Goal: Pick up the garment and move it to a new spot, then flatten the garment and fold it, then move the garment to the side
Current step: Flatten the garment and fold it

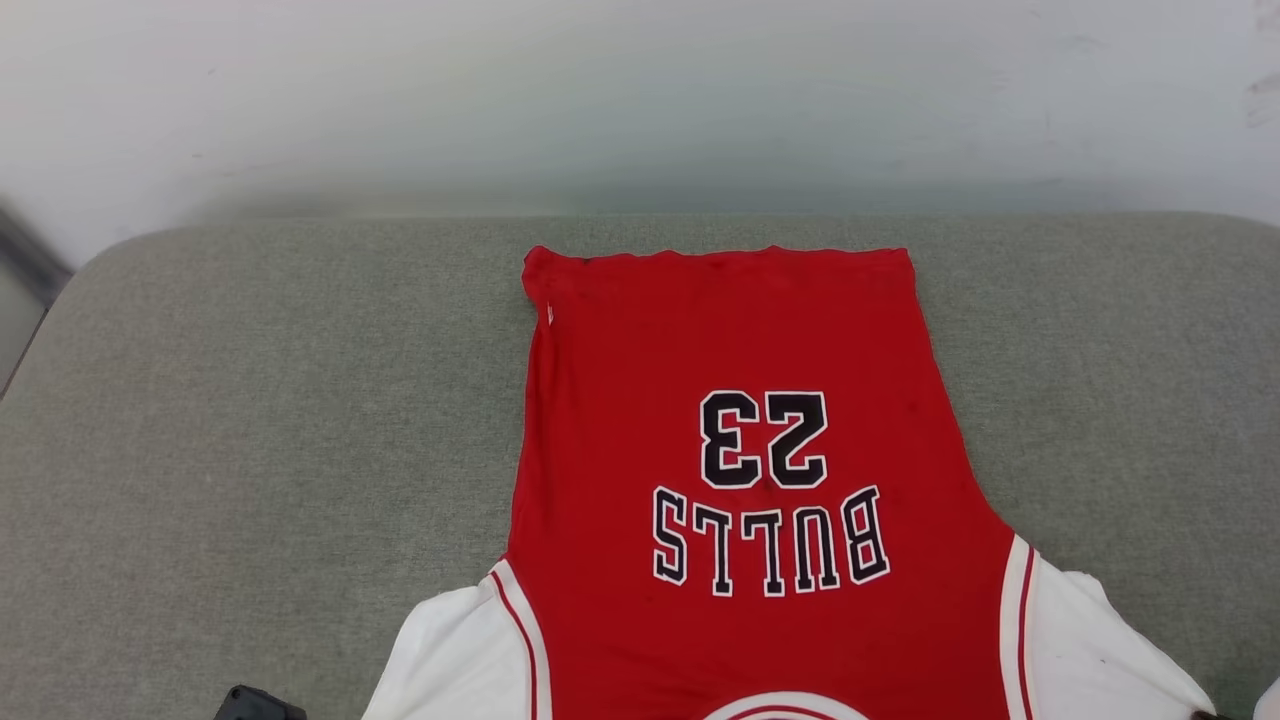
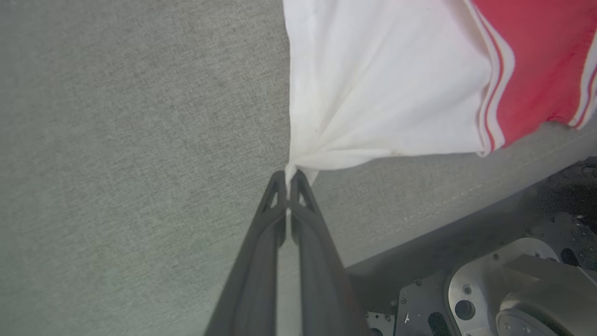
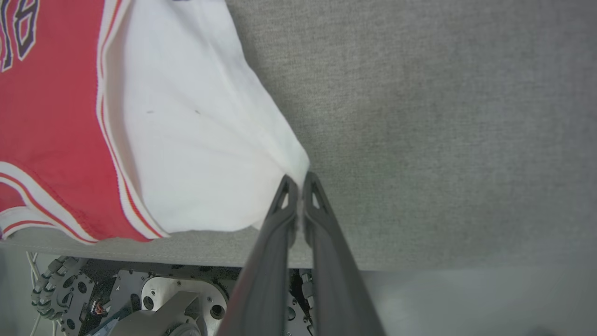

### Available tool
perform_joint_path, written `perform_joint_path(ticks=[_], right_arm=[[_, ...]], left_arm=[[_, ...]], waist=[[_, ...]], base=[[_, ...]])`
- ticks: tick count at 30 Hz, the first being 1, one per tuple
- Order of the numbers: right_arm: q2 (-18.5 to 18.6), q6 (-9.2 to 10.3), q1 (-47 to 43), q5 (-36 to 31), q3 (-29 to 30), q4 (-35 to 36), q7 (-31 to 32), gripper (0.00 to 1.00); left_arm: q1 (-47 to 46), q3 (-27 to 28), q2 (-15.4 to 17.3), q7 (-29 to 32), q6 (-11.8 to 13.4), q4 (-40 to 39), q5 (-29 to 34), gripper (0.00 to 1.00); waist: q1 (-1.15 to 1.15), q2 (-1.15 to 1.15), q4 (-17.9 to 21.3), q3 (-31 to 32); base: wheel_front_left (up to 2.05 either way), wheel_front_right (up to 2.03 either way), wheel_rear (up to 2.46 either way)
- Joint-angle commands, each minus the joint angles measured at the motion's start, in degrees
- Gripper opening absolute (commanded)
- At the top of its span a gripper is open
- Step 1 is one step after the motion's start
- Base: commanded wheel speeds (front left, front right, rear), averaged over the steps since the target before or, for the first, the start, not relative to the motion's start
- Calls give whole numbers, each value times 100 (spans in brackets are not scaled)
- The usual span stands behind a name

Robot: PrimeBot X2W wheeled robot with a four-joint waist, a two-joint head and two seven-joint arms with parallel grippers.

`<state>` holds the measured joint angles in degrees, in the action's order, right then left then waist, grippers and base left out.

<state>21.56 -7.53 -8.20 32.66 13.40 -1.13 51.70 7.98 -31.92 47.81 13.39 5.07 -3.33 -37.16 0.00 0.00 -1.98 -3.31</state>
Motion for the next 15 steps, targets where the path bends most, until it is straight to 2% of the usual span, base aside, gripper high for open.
perform_joint_path(ticks=[1,4,5,6,11,15], right_arm=[[-9,8,-67,-72,30,33,28,0],[12,8,-35,-21,-19,125,129,0],[74,8,1,-39,-49,198,123,38],[117,6,0,-15,-78,217,223,100],[327,5,365,269,-145,717,112,100],[434,4,1067,465,-148,1053,249,100]], left_arm=[[-2,-18,-28,15,24,-19,18,0],[-109,-27,-59,18,-12,-168,30,0],[-140,-7,-108,2,-22,-237,-33,0],[-168,15,-155,9,-15,-327,-91,0],[-289,11,-233,165,12,-911,-207,0],[-396,46,-261,300,140,-1488,-222,0]], waist=[[0,0,-7,-21],[0,0,-26,-96],[0,0,-37,-139],[0,0,-52,-192],[0,0,-193,-509],[0,0,-341,-939]], base=[[0,0,0],[0,0,0],[0,0,0],[0,0,0],[0,0,0],[0,0,0]])
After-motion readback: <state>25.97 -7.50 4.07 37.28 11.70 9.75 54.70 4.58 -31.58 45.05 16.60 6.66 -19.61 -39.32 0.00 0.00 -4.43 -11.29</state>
